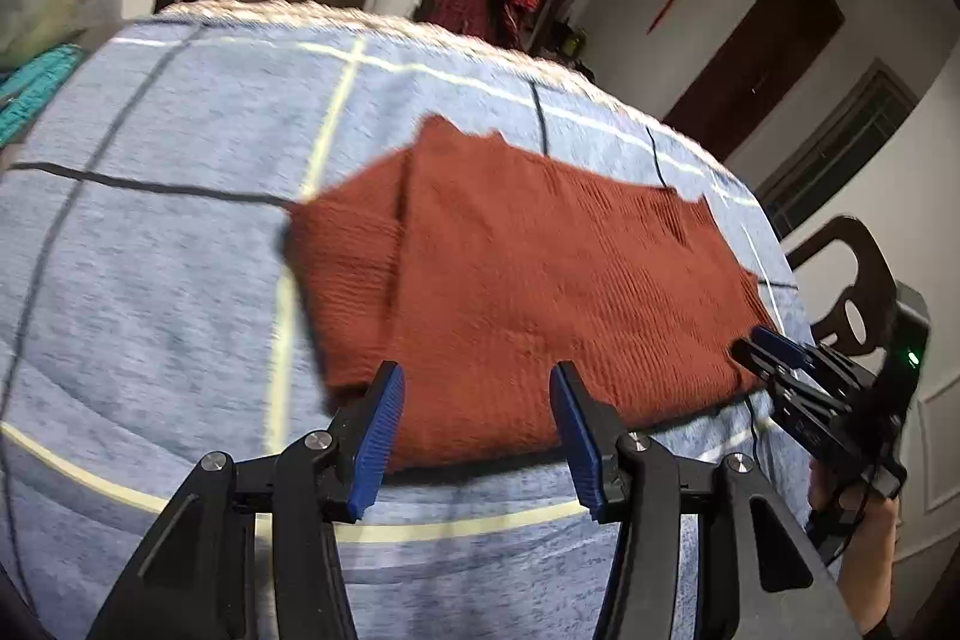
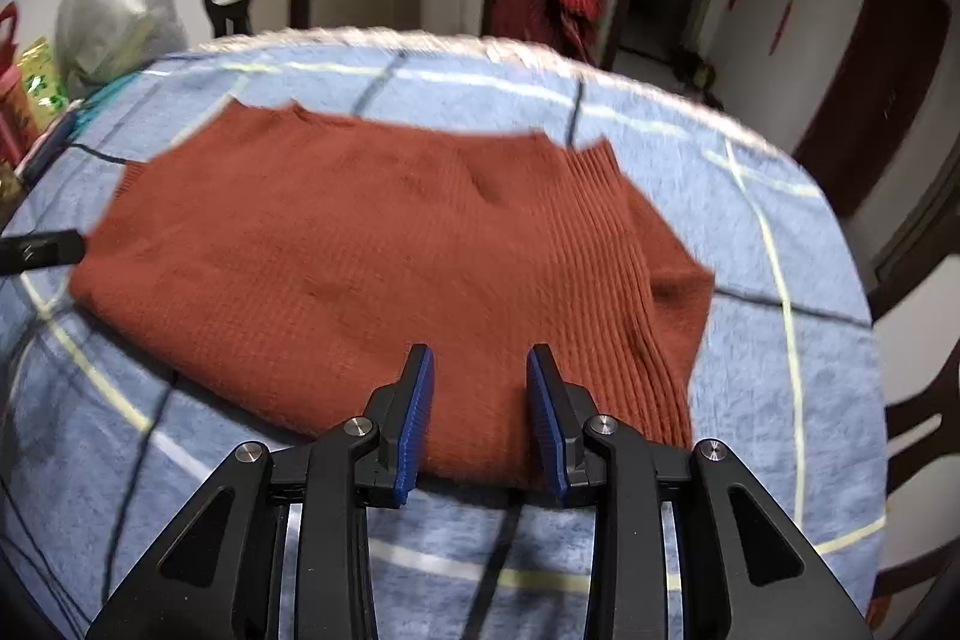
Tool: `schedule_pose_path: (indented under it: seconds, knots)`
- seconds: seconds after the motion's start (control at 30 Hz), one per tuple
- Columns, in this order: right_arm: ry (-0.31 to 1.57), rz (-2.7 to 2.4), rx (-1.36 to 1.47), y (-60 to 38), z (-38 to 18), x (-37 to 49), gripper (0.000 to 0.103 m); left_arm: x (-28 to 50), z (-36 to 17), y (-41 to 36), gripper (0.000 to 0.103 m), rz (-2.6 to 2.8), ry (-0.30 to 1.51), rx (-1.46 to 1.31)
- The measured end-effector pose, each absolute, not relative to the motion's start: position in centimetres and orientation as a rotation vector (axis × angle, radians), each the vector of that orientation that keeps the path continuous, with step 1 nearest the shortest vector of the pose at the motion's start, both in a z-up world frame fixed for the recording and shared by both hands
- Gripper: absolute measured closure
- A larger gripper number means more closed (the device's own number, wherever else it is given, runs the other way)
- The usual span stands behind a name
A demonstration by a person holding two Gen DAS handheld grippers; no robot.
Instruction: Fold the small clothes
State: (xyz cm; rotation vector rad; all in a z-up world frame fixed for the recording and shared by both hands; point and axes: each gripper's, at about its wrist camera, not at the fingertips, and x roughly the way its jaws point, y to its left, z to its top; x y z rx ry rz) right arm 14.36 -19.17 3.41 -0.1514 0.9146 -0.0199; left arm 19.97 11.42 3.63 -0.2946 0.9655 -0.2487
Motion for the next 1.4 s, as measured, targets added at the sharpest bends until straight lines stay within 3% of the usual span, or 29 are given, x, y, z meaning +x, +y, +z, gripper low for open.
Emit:
schedule_pose_path:
  seconds: [0.27,0.33,0.4,0.63,1.07,1.4]
  knots:
    - [0.825,0.216,-0.188,-12.5,4.6,12.9,0.068,20.5,4.7,15.5,0.044,-0.258,0.962,-0.354]
    - [0.844,0.289,-0.187,-10.4,3.8,13.0,0.052,20.7,4.7,16.3,0.044,-0.249,0.965,-0.349]
    - [0.832,0.33,-0.225,-8.3,3.4,13.0,0.047,21.0,4.6,16.9,0.043,-0.262,0.981,-0.347]
    - [0.792,0.457,-0.376,-1.6,2.0,12.9,0.047,22.0,4.5,19.0,0.036,-0.306,0.985,-0.4]
    - [0.78,0.375,-0.628,3.8,-1.2,13.5,0.047,24.9,3.1,19.7,0.033,-0.379,1.044,-0.413]
    - [0.752,0.28,-0.602,3.9,-1.4,14.5,0.047,28.6,1.3,19.0,0.031,-0.429,1.1,-0.485]
